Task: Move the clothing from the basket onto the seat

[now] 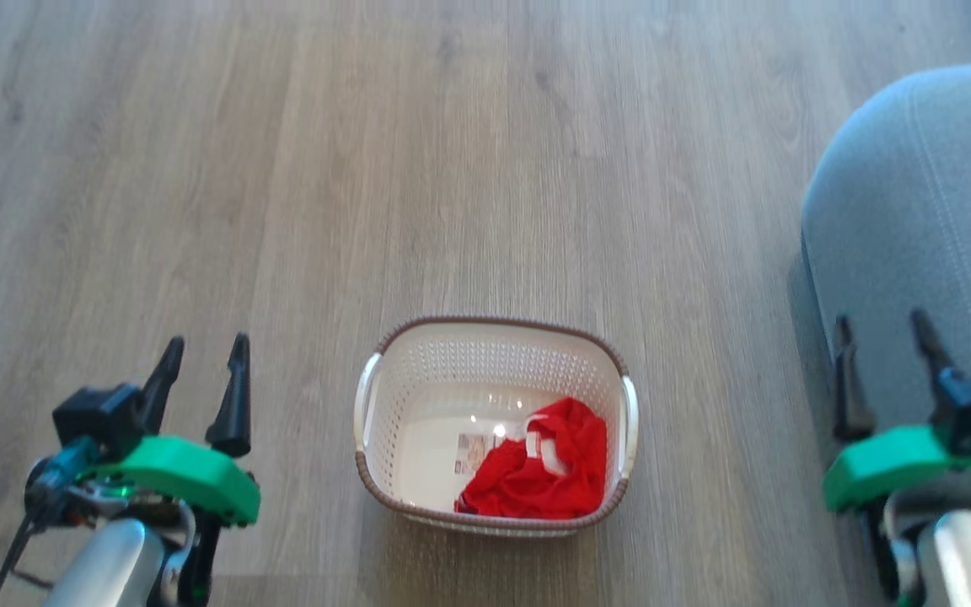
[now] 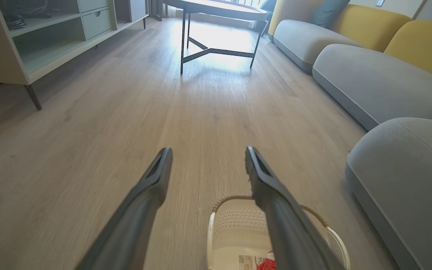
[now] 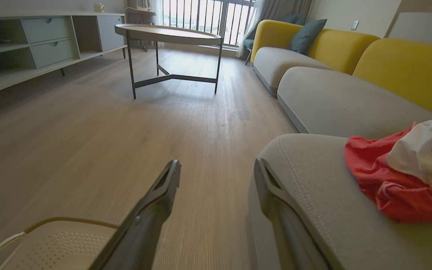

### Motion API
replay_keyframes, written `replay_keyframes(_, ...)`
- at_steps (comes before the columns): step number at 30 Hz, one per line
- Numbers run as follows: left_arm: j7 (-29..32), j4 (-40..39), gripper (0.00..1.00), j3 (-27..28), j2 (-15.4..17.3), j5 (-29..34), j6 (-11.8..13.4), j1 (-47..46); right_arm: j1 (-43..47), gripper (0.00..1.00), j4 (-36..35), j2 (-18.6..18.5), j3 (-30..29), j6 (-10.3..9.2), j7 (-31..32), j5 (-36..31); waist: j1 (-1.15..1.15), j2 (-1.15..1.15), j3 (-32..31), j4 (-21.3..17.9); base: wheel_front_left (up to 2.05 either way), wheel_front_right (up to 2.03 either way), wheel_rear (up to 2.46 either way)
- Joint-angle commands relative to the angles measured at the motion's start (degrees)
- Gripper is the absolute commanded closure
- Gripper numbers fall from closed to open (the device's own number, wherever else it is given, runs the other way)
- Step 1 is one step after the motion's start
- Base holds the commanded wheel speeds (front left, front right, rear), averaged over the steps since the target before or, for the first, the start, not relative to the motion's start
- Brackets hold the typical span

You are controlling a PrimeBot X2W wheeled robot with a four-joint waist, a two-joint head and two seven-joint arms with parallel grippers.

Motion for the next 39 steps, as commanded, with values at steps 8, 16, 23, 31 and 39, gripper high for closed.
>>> replay_keyframes(8,-0.5,-3.3,0.0,5.5,1.6,2.0,-0.1,2.9,3.8,0.0,0.7,2.9,0.0,0.4,-3.3,-0.9,0.01,0.0,-4.4,-0.2,0.0,0.0,0.0)
replay_keyframes(16,-0.6,-4.3,0.0,6.6,1.5,2.8,-0.2,4.8,4.5,0.0,1.1,3.7,-0.6,0.4,-4.0,-2.2,0.01,0.0,-5.5,-1.7,0.0,0.0,0.0)
replay_keyframes(23,-0.6,-4.7,0.0,6.5,1.0,3.0,-0.1,5.2,4.5,0.0,1.3,3.9,-0.5,0.4,-4.1,-2.6,0.01,0.0,-5.8,-2.1,0.0,0.0,0.0)
replay_keyframes(31,-0.6,-4.6,0.0,6.1,0.8,3.0,-0.1,5.2,4.6,0.0,1.5,4.0,-0.1,0.4,-4.2,-2.6,0.01,0.0,-5.9,-1.9,0.0,0.0,0.0)
replay_keyframes(39,-0.5,-4.6,0.0,5.7,0.8,2.9,0.0,4.9,4.2,0.0,1.6,3.9,0.0,0.4,-4.3,-2.6,0.01,0.0,-5.7,-1.9,0.0,0.0,0.0)
